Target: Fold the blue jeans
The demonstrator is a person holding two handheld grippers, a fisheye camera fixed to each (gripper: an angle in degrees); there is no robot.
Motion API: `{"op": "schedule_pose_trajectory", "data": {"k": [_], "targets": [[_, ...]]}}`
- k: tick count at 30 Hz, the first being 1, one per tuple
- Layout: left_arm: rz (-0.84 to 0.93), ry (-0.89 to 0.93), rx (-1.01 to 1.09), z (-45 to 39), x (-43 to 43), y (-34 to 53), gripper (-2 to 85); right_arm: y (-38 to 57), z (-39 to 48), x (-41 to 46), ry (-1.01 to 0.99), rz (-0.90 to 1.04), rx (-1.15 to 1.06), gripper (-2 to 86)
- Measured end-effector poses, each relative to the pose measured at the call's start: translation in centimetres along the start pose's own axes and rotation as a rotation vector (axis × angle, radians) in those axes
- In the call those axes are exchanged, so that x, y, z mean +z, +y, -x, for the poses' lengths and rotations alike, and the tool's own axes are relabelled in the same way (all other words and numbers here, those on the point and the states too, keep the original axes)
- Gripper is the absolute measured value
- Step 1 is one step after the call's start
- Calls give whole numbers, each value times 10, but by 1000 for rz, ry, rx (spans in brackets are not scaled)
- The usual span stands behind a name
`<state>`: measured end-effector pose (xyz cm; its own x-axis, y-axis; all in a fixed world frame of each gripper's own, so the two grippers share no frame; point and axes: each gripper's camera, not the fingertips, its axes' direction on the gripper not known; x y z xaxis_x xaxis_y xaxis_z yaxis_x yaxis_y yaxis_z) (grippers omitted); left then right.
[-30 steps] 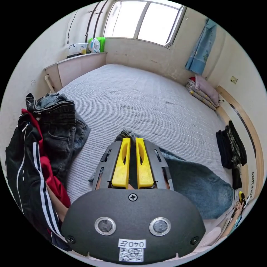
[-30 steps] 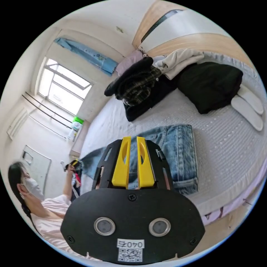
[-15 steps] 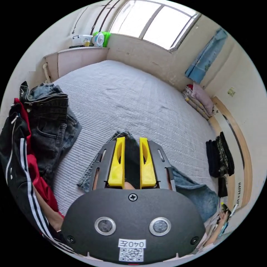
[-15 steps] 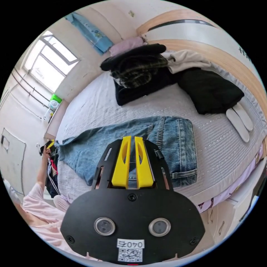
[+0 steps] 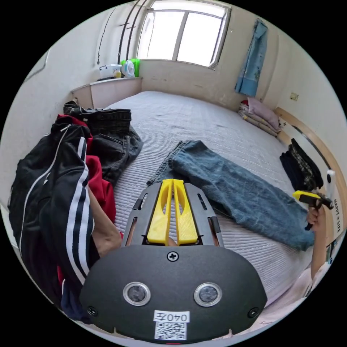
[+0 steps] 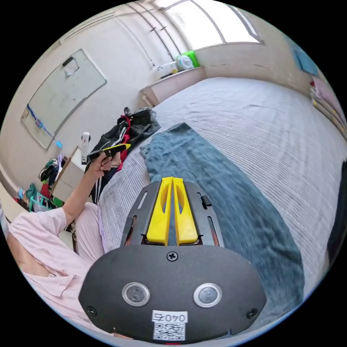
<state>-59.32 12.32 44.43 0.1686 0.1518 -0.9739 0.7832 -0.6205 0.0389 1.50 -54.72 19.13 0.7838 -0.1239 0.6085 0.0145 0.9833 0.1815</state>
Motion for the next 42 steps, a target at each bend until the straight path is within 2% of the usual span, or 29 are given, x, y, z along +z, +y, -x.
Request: {"op": "schedule_pose_trajectory", "data": {"k": [2,5,7,9,11,12,13,15,17,20,25,28,29,31,33,34,35,42], "targets": [[49,22,50,-1,16,-11,-9,-73,52,63,43,70,-133,19],[66,86,-8,13,41,-27,-12,-149,96,131,145,188,-188,114],[97,87,-44,27,55,-31,-13,-184,113,166,186,260,-205,135],[118,78,-72,46,66,-27,-12,-208,124,196,260,294,-228,125],[126,91,-88,61,72,-23,-9,-229,124,227,377,359,-220,34],[112,146,-104,71,73,-21,-5,-234,122,227,392,342,-208,19],[103,186,-108,76,73,-21,-3,-242,115,216,333,294,-159,2],[36,379,-129,94,73,-21,30,-252,94,192,140,221,-31,-5],[-1,535,-162,106,79,-22,73,-259,54,169,-162,155,144,-8],[-32,755,-298,126,104,-14,119,-259,17,159,-422,100,285,-9],[-50,866,-349,130,131,-1,119,-262,8,164,-560,84,330,-2],[-151,1046,-417,138,139,6,56,-266,13,173,-568,130,315,36],[-199,1027,-452,143,136,10,12,-269,18,173,-523,153,300,65],[-151,839,-483,152,129,7,-1,-276,25,165,-452,146,264,99],[3,515,-386,153,123,1,-6,-285,31,153,-355,109,228,105],[50,470,-376,152,126,1,-7,-292,34,147,-269,95,207,104],[123,436,-370,151,134,4,-8,-300,37,146,-181,94,189,105],[110,436,-378,145,151,15,-9,-352,67,194,115,167,80,103]]}}
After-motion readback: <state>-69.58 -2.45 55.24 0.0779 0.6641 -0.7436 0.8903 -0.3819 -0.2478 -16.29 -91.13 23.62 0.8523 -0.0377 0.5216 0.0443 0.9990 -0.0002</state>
